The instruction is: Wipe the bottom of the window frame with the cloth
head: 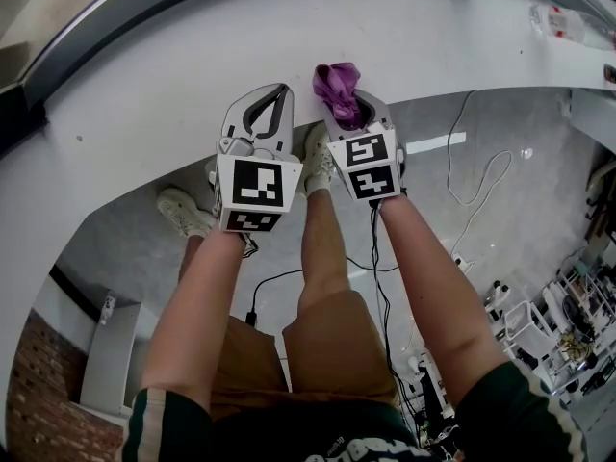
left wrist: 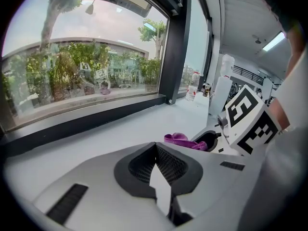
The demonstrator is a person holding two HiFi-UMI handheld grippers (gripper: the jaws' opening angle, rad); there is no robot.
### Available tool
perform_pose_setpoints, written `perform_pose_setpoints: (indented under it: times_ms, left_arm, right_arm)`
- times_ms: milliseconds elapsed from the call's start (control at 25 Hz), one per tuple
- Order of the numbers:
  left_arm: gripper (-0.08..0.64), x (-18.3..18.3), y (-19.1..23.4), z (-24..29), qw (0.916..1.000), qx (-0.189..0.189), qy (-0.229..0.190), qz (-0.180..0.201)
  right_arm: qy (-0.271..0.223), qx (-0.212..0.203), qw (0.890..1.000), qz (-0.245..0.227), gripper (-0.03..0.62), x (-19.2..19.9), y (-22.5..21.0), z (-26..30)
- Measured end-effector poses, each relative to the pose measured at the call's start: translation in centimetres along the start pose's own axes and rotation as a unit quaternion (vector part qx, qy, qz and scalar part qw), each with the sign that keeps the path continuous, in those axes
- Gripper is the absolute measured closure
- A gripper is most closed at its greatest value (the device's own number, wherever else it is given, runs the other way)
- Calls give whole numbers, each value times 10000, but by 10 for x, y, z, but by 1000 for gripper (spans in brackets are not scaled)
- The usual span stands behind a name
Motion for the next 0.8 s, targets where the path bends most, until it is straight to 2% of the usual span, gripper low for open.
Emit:
perform_pose_setpoints:
  times_ms: [320, 600, 800]
  left_arm:
    - [558, 8, -7, 7, 9999, -60, 71, -109]
    - [557, 33, 14, -29, 9994, -160, 117, -276]
    - [557, 40, 20, -34, 9990, -198, 115, -385]
  right_arm:
    - [15, -139, 9999, -24, 428, 4, 3, 8]
    - [20, -270, 9995, -181, 429, -10, 51, 12]
    - [30, -313, 9992, -246, 429, -11, 59, 14]
Point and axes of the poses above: the fingertips, and each gripper's own axes: z forward along the fingers, y to its left, x out of its underside, the point moved 2 cm from there along -z, backward along the fingers, and after that the axes turned 2 degrees about z, right-handed, at the moved point
